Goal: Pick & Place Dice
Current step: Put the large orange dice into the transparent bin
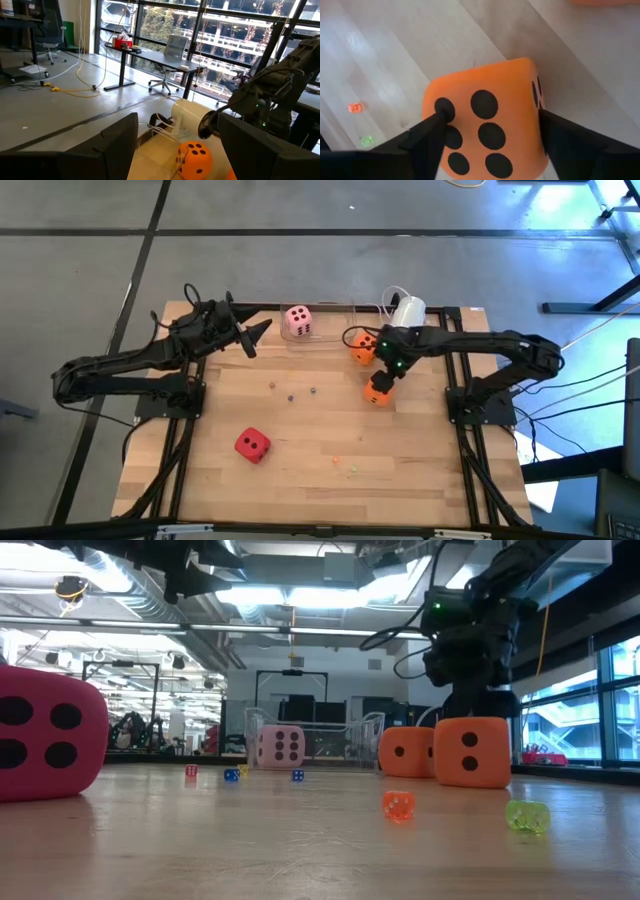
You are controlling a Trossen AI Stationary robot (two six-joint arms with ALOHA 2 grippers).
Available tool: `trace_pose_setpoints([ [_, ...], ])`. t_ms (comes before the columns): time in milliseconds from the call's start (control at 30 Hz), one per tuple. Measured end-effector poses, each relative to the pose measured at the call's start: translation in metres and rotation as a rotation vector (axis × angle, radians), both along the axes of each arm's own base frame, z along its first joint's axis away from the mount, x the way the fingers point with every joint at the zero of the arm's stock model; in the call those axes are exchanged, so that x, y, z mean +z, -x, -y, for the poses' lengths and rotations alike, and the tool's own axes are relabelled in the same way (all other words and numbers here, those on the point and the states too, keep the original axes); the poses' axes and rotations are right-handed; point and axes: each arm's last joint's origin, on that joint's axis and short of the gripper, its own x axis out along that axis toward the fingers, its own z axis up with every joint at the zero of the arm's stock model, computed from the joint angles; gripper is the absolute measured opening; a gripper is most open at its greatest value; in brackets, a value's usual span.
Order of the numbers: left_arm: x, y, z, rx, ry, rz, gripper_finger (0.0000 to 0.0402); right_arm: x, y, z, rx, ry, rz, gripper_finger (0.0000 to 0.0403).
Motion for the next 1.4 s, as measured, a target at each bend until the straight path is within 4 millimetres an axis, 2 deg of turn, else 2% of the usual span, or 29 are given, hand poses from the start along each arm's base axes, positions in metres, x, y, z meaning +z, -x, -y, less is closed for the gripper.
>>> trace_pose_setpoints([
  [200, -0.0018, -0.0001, -0.0001, 0.004, -0.039, -0.054, 0.0268, -0.0009, 0.0007, 0.004, 0.026, 0.005, 0.016, 0.0198],
  [333, -0.0017, -0.0001, -0.0001, 0.004, -0.04, -0.053, 0.0269, 0.0022, 0.0036, 0.0071, 0.028, 0.02, 0.04, 0.0168],
  [1233, -0.0016, -0.0001, -0.0001, 0.006, -0.055, -0.064, 0.0268, 0.0054, 0.0018, 0.0074, 0.106, 0.007, 0.123, 0.016],
  [1400, -0.0016, 0.0, -0.0001, 0.007, -0.055, -0.064, 0.0268, 0.0057, 0.0017, 0.0074, 0.116, 0.012, 0.127, 0.0139],
])
